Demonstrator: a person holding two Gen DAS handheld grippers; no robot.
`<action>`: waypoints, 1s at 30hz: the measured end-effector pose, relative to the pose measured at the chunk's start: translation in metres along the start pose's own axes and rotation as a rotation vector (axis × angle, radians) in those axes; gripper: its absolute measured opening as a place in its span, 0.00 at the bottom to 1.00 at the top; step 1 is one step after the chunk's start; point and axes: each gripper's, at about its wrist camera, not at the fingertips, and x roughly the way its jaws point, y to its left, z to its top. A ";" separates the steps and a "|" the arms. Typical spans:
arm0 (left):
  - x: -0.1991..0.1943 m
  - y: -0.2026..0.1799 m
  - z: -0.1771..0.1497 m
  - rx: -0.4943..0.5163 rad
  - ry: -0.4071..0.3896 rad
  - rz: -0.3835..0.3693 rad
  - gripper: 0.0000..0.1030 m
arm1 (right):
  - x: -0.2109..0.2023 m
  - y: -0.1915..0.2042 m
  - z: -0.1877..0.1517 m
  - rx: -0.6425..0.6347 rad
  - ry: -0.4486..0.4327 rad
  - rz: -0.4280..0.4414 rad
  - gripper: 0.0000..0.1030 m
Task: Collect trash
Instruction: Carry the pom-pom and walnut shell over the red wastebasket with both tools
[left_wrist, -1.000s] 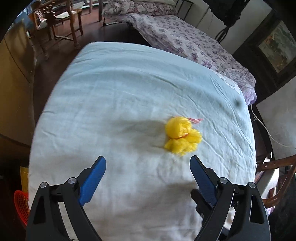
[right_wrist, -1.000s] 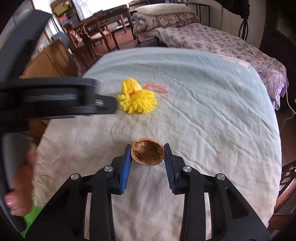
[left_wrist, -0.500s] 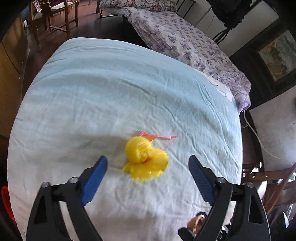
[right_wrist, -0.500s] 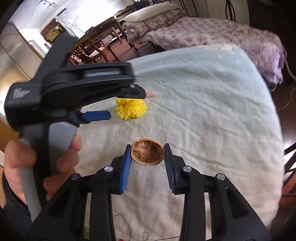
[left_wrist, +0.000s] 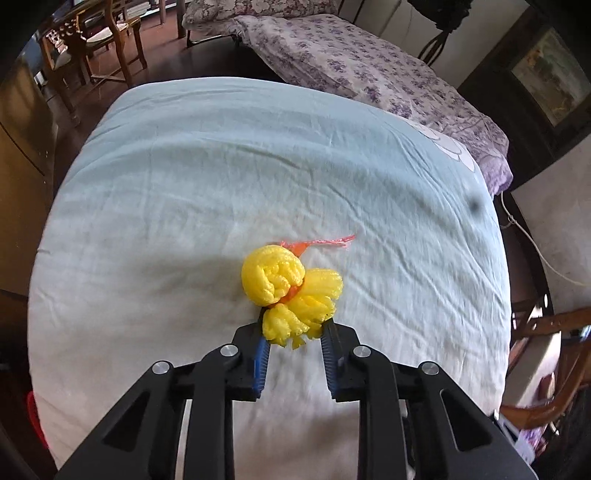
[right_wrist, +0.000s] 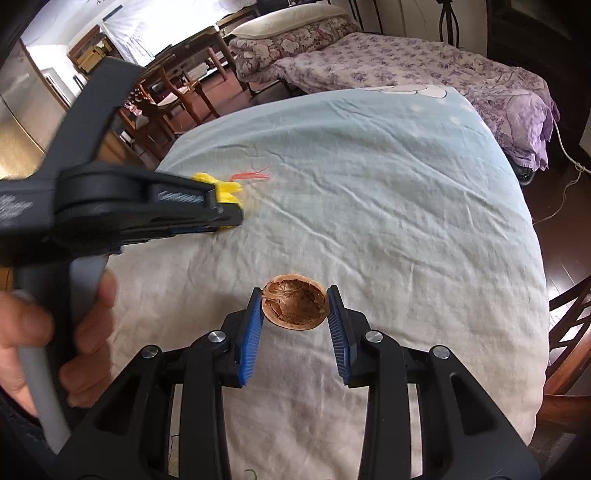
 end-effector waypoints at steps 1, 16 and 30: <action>-0.005 0.002 -0.005 0.006 -0.006 0.000 0.24 | -0.001 0.001 -0.002 -0.002 0.003 -0.003 0.34; -0.064 0.063 -0.119 0.029 -0.003 -0.073 0.24 | 0.000 0.043 -0.033 -0.065 0.015 -0.077 0.34; -0.130 0.134 -0.196 -0.020 -0.118 -0.075 0.24 | -0.015 0.091 -0.087 -0.097 0.024 -0.041 0.34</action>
